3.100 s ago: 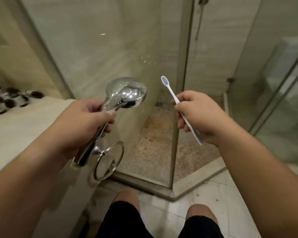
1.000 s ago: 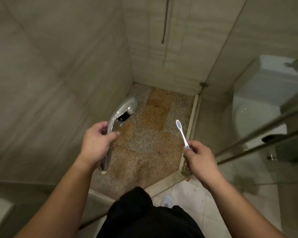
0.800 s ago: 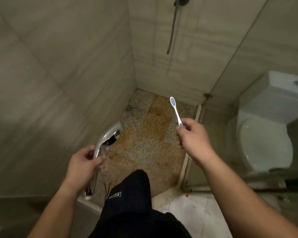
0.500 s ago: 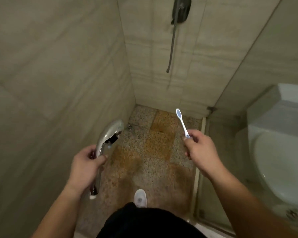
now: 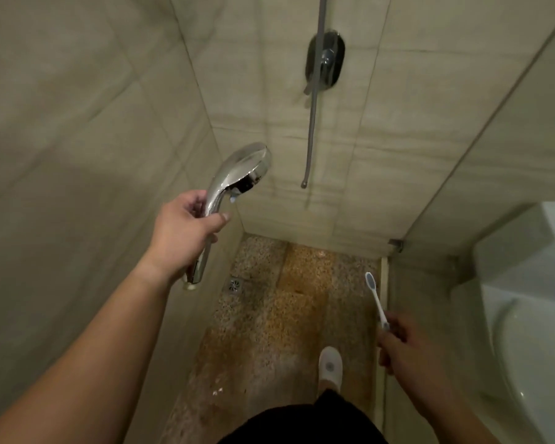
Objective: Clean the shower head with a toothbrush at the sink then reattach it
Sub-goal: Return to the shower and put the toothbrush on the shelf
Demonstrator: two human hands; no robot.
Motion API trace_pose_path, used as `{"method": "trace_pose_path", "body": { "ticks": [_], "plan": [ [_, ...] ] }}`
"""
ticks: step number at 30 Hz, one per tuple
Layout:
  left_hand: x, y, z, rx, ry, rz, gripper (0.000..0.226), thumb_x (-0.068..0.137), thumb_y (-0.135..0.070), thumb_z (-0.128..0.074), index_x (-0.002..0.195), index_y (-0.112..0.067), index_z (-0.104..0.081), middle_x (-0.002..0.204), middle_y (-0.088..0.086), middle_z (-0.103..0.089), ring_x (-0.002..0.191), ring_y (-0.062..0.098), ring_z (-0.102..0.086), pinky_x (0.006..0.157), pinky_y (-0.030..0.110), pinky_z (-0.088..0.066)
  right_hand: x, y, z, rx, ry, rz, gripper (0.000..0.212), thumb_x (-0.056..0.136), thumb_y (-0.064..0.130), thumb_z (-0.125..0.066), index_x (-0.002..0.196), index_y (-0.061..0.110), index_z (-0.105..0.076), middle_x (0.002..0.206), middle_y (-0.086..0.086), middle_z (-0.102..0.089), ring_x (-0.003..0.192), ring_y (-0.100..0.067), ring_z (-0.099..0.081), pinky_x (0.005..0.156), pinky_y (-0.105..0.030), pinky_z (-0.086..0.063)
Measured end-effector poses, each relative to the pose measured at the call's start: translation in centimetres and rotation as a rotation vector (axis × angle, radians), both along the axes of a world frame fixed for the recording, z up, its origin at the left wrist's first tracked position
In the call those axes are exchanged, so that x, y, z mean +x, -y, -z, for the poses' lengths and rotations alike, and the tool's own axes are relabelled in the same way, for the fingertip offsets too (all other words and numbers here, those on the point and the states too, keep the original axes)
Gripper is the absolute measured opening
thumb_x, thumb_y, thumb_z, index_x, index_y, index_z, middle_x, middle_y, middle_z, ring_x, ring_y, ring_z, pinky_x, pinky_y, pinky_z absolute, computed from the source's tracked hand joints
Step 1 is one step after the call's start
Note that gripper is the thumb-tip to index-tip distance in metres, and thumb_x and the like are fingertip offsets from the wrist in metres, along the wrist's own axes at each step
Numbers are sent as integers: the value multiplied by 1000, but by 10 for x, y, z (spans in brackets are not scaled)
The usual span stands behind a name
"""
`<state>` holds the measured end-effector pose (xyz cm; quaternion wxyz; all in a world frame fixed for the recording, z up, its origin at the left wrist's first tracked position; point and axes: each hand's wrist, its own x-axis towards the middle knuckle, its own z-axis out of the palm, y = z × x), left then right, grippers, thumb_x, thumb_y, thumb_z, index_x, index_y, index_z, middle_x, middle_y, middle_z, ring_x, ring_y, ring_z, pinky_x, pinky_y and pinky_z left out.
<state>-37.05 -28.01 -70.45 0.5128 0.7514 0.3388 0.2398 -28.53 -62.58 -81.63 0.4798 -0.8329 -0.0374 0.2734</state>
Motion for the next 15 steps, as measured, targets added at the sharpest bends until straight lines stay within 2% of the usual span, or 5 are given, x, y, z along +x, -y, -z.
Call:
{"method": "trace_pose_path", "body": {
  "ticks": [4, 6, 8, 12, 15],
  "plan": [
    [40, -10, 9, -38, -23, -77, 22, 84, 1, -77, 84, -20, -68, 67, 0, -58, 60, 14, -54, 54, 22, -54, 74, -38, -27, -24, 59, -55, 17, 88, 9, -61, 94, 24, -59, 74, -6, -66, 58, -23, -63, 52, -38, -52],
    [51, -16, 12, -82, -40, -110, 22, 84, 0, -78, 84, -20, -69, 62, -7, -59, 56, 12, -55, 58, 28, -54, 111, -65, -46, -28, 118, -114, 17, 86, 9, -62, 87, 26, -58, 70, -4, -65, 56, -23, -62, 54, -41, -53],
    [58, -24, 18, -93, -55, -149, 19, 83, 0, -78, 86, -18, -70, 62, -6, -59, 53, 12, -55, 62, 32, -53, 143, -97, -59, -31, 157, -184, 17, 86, 12, -62, 84, 29, -58, 71, -2, -65, 59, -25, -63, 57, -44, -54],
    [61, -41, 19, -99, -28, -232, 21, 83, 2, -78, 88, -17, -69, 59, -8, -59, 51, 12, -56, 58, 29, -52, 182, -174, -90, 103, 210, -295, 24, 86, 10, -58, 82, 33, -57, 63, -1, -61, 52, -22, -58, 52, -44, -52],
    [62, -59, 16, -98, -2, -261, 22, 83, 3, -77, 86, -17, -69, 57, -12, -57, 51, 8, -54, 57, 29, -54, 198, -235, -119, 213, 282, -321, 25, 88, 8, -58, 81, 31, -56, 69, 5, -57, 48, -17, -60, 48, -37, -50]
  ]
}}
